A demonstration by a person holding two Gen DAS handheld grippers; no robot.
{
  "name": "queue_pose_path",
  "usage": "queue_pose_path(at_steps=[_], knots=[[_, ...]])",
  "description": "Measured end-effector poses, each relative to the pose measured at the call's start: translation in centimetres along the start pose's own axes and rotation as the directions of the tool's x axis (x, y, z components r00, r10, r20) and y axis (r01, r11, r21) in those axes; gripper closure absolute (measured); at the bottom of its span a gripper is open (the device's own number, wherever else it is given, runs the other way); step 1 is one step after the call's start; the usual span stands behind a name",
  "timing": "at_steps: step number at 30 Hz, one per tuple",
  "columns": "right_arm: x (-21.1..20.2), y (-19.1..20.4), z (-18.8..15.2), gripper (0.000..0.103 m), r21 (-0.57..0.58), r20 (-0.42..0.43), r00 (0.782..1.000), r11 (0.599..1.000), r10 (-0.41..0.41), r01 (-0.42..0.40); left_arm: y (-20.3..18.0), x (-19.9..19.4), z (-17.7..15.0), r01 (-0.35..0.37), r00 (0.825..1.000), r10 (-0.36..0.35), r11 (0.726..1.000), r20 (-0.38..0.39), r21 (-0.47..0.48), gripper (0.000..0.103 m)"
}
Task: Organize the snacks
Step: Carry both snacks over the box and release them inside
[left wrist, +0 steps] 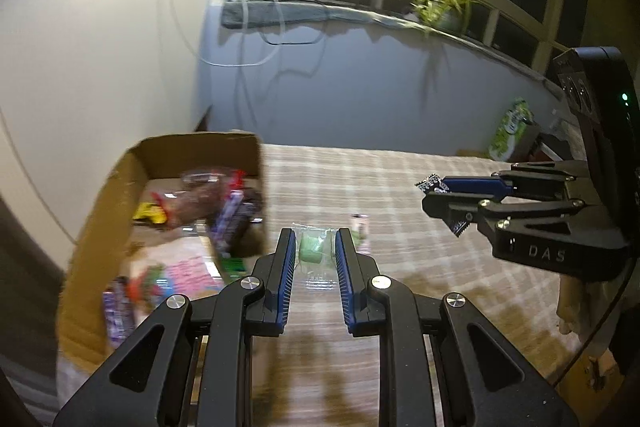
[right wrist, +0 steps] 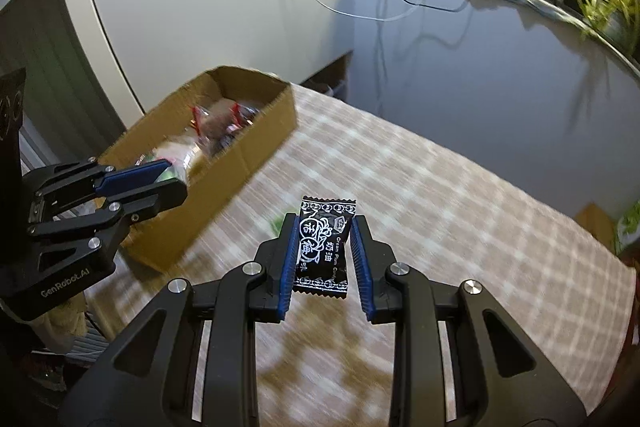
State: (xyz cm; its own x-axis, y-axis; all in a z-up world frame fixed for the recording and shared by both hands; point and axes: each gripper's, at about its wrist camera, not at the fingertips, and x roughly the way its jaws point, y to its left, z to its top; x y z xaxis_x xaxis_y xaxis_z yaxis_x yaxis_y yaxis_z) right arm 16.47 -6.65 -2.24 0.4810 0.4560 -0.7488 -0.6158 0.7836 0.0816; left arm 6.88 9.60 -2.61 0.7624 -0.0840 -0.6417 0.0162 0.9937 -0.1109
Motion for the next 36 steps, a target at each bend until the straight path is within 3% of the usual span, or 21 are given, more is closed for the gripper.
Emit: queue_pose_path(at_steps=[21, 36], knots=[[8.4, 6.8, 8.0, 0.076, -0.072, -0.030, 0.992, 0.989, 0.125, -0.127, 9.2, -0.4, 0.3, -0.139, 0.990, 0.140, 0.985, -0.003, -0.106, 0.084], [12.3, 8.5, 9.5, 0.076, -0.080, -0.086, 0.982, 0.982, 0.166, -0.173, 10.3, 0.5, 0.0, -0.151, 0.989, 0.148, 0.981, -0.028, -0.119, 0.084]])
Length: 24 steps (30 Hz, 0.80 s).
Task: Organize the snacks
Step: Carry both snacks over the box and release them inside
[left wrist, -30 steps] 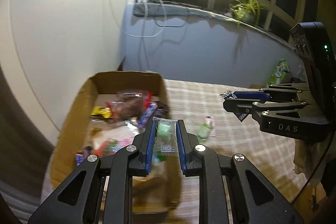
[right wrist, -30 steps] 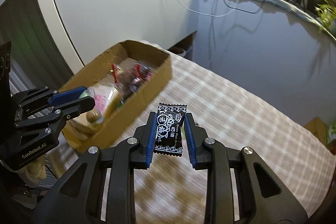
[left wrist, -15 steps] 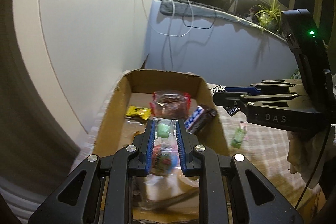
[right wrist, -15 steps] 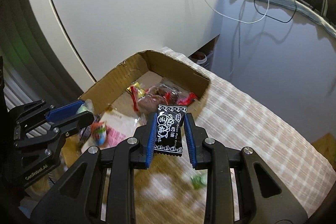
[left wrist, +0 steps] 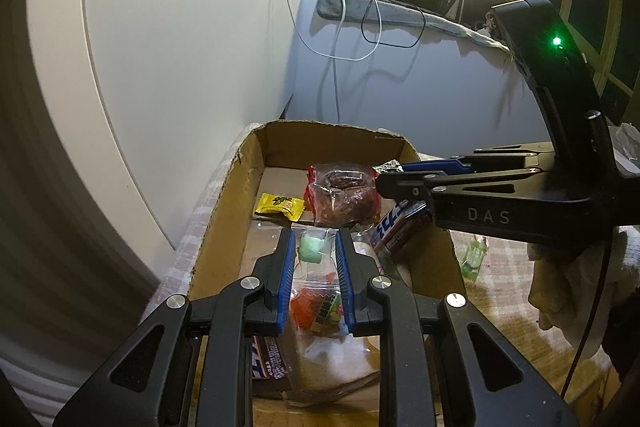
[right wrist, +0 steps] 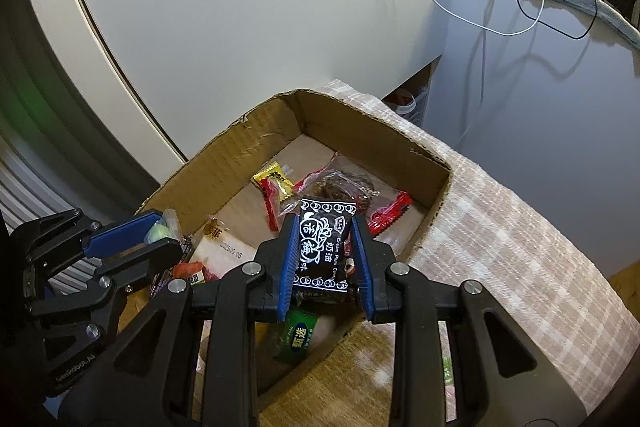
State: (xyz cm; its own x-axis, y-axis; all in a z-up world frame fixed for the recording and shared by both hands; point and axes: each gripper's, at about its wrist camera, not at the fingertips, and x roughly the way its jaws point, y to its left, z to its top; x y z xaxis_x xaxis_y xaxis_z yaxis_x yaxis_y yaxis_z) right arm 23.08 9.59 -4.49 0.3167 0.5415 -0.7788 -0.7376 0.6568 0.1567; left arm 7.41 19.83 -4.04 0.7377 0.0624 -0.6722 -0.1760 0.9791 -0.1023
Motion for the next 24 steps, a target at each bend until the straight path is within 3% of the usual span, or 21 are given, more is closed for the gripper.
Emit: queue_pose_path(at_steps=[8, 10, 11, 12, 14, 24], knots=[[-0.1, 0.3, 0.2, 0.074, -0.008, 0.007, 1.000, 1.000, 0.010, -0.010, -0.2, 0.0, 0.0, -0.004, 1.000, 0.004, 1.000, -0.004, 0.001, 0.083], [-0.2, 0.3, 0.2, 0.062, -0.005, 0.009, 1.000, 1.000, 0.012, -0.012, -0.3, 0.1, 0.0, -0.005, 1.000, 0.005, 1.000, -0.005, 0.002, 0.080], [-0.4, 0.3, 0.2, 0.049, -0.004, 0.018, 1.000, 1.000, 0.013, -0.013, -0.3, 0.0, 0.0, -0.008, 1.000, 0.008, 1.000, -0.004, 0.002, 0.077], [-0.6, 0.3, 0.2, 0.045, -0.006, 0.025, 1.000, 1.000, 0.014, -0.014, -0.3, -0.1, 0.1, -0.012, 1.000, 0.012, 1.000, -0.001, 0.000, 0.070], [-1.0, 0.2, 0.3, 0.045, -0.005, 0.035, 0.999, 1.000, 0.018, -0.018, -0.3, -0.2, 0.1, -0.015, 1.000, 0.015, 1.000, 0.004, -0.005, 0.066], [-3.2, -1.1, -0.2, 0.045, 0.005, 0.055, 0.998, 1.000, 0.018, -0.018, -1.4, -1.1, 0.1, -0.003, 1.000, 0.003, 1.000, 0.020, 0.001, 0.066]])
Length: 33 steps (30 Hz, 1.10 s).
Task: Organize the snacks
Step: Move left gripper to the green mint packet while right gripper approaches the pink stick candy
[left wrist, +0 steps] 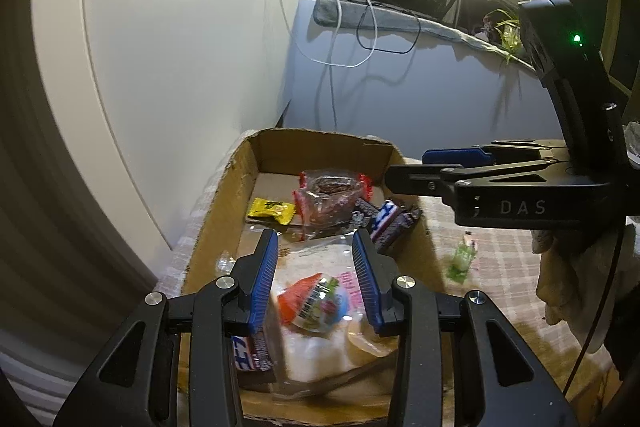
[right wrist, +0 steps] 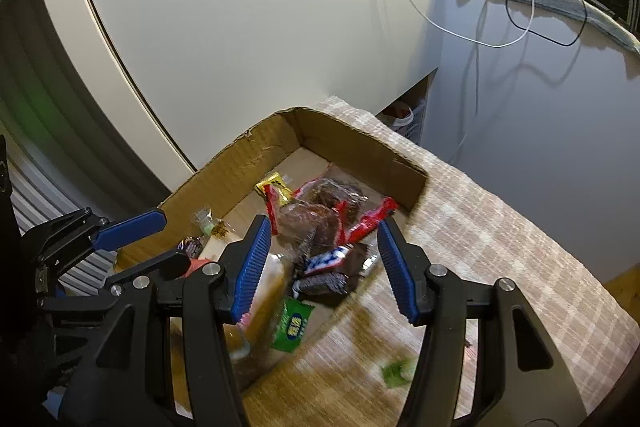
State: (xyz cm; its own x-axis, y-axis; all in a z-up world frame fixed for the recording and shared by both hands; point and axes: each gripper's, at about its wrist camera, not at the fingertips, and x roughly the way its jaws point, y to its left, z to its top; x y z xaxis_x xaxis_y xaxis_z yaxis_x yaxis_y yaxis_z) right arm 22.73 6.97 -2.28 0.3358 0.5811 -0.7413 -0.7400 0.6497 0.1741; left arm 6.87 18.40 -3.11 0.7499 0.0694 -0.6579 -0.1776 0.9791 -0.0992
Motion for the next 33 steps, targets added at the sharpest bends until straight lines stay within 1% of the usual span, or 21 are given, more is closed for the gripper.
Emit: queue_pose_path(at_steps=[6, 10, 15, 17, 19, 20, 21, 22, 24, 28, 31, 33], knots=[[-1.8, -2.7, -1.5, 0.045, 0.015, -0.002, 1.000, 1.000, -0.023, 0.023, -2.1, -0.5, 0.1, 0.035, 0.999, -0.036, 0.999, 0.009, 0.019, 0.066], [-2.4, -4.7, -2.7, 0.045, 0.037, -0.021, 0.999, 0.998, -0.043, 0.043, -4.4, -0.5, 0.0, 0.070, 0.998, -0.070, 0.996, 0.006, 0.051, 0.066], [-2.1, -7.7, -4.7, 0.045, 0.068, -0.076, 0.995, 0.996, -0.061, 0.066, -6.7, -0.1, -0.3, 0.115, 0.993, -0.114, 0.990, -0.013, 0.080, 0.066], [-1.8, -8.6, -5.2, 0.045, 0.079, -0.096, 0.994, 0.995, -0.056, 0.064, -7.8, 0.0, -0.5, 0.134, 0.991, -0.133, 0.987, -0.022, 0.093, 0.066], [-0.8, -9.5, -5.6, 0.046, 0.094, -0.135, 0.989, 0.993, -0.053, 0.066, -8.9, 0.2, -0.7, 0.158, 0.987, -0.155, 0.982, -0.033, 0.103, 0.066], [-0.5, -9.8, -5.9, 0.049, 0.101, -0.145, 0.988, 0.993, -0.049, 0.064, -9.4, 0.3, -0.9, 0.166, 0.986, -0.163, 0.980, -0.038, 0.108, 0.066], [-0.1, -10.0, -5.9, 0.055, 0.107, -0.155, 0.987, 0.993, -0.035, 0.052, -9.8, 0.4, -1.0, 0.176, 0.984, -0.172, 0.978, -0.043, 0.113, 0.066], [0.3, -10.2, -6.0, 0.059, 0.113, -0.164, 0.986, 0.993, -0.021, 0.040, -10.3, 0.5, -1.1, 0.187, 0.982, -0.182, 0.975, -0.049, 0.117, 0.066], [0.9, -10.1, -6.1, 0.071, 0.120, -0.170, 0.985, 0.993, 0.003, 0.018, -11.1, 0.5, -1.4, 0.200, 0.979, -0.195, 0.972, -0.055, 0.121, 0.066], [1.7, -9.3, -6.1, 0.074, 0.094, -0.169, 0.984, 0.995, 0.048, -0.032, -11.2, 0.3, -1.7, 0.207, 0.978, -0.201, 0.972, -0.063, 0.112, 0.066], [2.5, -8.1, -6.3, 0.079, 0.049, -0.190, 0.981, 0.998, 0.047, -0.038, -10.9, 0.3, -1.8, 0.204, 0.978, -0.198, 0.973, -0.069, 0.109, 0.066], [3.1, -7.1, -6.8, 0.083, 0.002, -0.215, 0.976, 1.000, 0.029, -0.029, -10.8, 0.2, -2.0, 0.202, 0.978, -0.196, 0.973, -0.071, 0.110, 0.066]])
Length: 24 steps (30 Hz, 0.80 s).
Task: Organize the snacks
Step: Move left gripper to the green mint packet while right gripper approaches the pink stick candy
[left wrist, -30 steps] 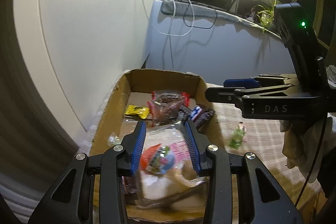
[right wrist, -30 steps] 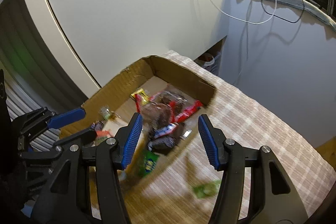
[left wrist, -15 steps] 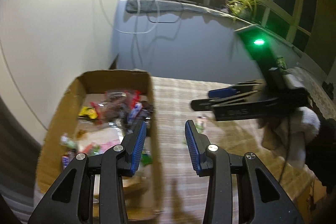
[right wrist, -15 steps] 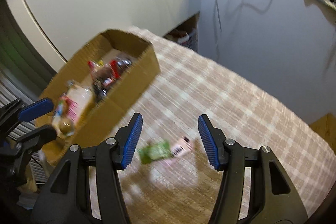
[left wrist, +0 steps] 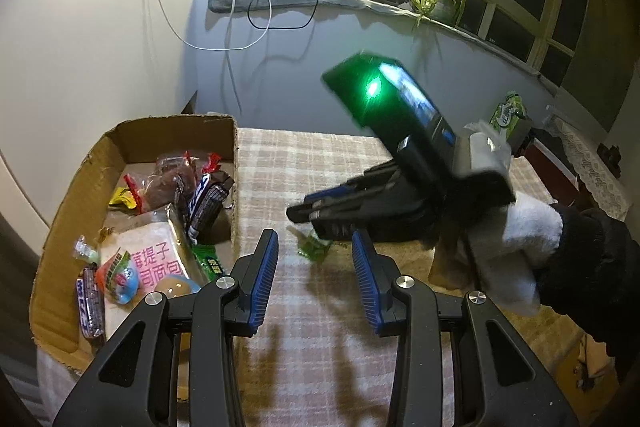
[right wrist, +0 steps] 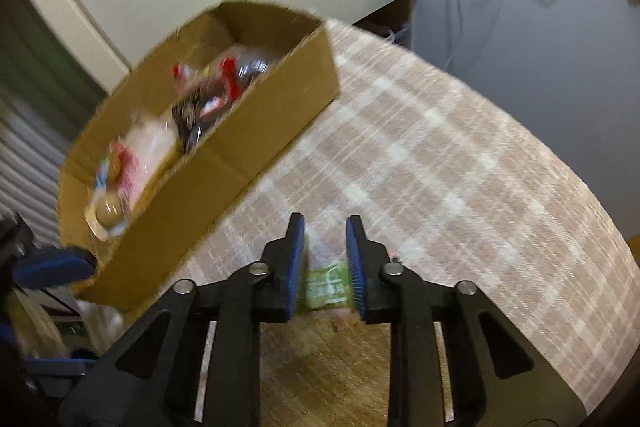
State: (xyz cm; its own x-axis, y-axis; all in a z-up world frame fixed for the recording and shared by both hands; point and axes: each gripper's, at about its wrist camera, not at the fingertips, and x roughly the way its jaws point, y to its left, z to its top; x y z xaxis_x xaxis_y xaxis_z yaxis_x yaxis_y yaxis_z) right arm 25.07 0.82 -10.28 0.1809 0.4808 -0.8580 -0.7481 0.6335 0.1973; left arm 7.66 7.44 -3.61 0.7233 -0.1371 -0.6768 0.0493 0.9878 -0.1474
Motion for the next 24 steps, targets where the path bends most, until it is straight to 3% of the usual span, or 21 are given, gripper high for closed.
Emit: queue_pose_path(at_steps=[5, 11, 18, 24], knots=[[0.3, 1.5, -1.9, 0.084, -0.104, -0.022, 0.998, 0.993, -0.056, 0.054, -0.1, -0.1, -0.2, 0.002, 1.000, -0.002, 1.000, -0.002, 0.004, 0.066], [-1.5, 0.2, -4.8, 0.085, -0.101, -0.057, 0.998, 0.994, -0.035, 0.030, -1.0, 0.5, -0.8, 0.027, 0.999, -0.027, 0.999, -0.024, 0.019, 0.066], [-4.1, -3.0, -9.0, 0.086, -0.019, -0.064, 0.998, 1.000, 0.008, -0.009, -4.1, 2.9, -1.9, 0.093, 0.992, -0.085, 0.992, -0.094, 0.086, 0.066], [-6.5, -6.3, -10.8, 0.086, 0.115, 0.050, 0.998, 0.992, 0.049, -0.054, -6.5, 6.1, -2.4, 0.139, 0.978, -0.117, 0.983, -0.173, 0.117, 0.066]])
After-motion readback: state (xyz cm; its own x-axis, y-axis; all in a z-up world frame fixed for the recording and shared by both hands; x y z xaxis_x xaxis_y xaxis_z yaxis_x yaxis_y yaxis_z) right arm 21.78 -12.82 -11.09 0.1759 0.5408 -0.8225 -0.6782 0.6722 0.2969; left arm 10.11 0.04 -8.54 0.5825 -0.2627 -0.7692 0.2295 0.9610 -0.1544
